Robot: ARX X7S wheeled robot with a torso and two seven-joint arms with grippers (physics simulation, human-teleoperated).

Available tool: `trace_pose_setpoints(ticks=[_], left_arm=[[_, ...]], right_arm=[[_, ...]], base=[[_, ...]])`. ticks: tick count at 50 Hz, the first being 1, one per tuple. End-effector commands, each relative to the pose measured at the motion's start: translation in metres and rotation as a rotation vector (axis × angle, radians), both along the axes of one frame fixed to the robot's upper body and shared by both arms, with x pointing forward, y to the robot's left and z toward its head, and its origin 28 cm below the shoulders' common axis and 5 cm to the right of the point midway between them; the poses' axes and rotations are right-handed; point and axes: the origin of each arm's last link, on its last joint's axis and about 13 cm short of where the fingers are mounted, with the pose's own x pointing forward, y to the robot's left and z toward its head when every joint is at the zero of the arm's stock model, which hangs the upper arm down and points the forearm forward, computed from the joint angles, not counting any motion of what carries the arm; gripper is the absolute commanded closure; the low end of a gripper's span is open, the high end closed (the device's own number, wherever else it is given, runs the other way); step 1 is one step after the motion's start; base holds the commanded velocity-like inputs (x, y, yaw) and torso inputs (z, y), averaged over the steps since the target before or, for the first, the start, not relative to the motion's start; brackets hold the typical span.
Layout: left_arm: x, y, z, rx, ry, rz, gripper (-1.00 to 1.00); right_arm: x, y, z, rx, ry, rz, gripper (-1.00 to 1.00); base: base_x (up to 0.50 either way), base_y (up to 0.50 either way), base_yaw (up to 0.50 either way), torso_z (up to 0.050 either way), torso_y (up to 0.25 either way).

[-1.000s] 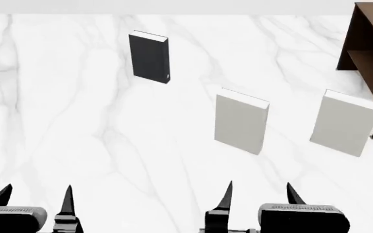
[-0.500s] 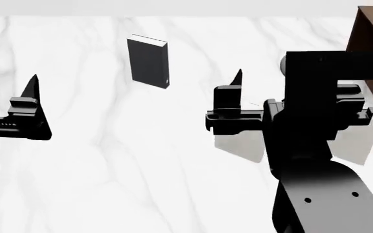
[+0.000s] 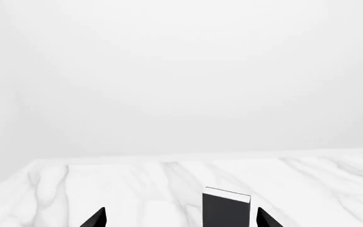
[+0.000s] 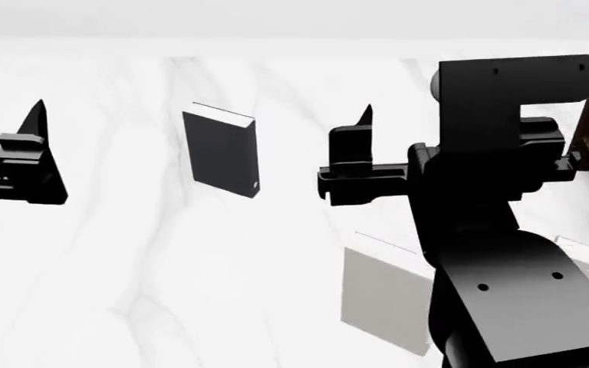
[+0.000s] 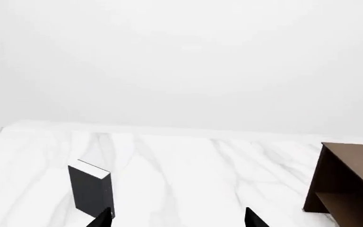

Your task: Pick up the book on the left and place it on top of the shelf.

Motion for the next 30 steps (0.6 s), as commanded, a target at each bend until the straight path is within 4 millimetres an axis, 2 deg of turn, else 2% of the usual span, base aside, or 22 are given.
trace_pose_setpoints(ticks=[1,30], left_arm=[[0.0002,0.0015,0.0005,-0.003,-0.002,0.006,-1.00],[-0.0001,0.0029,-0.0006,-0.008,0.004,0.006,-1.00]], right_arm=[[0.0001,0.0010,-0.0012,-0.009,0.011,0.013,-1.00],[-0.0017,0.0020,-0.0041,-0.027,0.011,0.022,-1.00]], base=[[0.50,0.00,0.00,0.000,0.000],[0.50,0.00,0.00,0.000,0.002]])
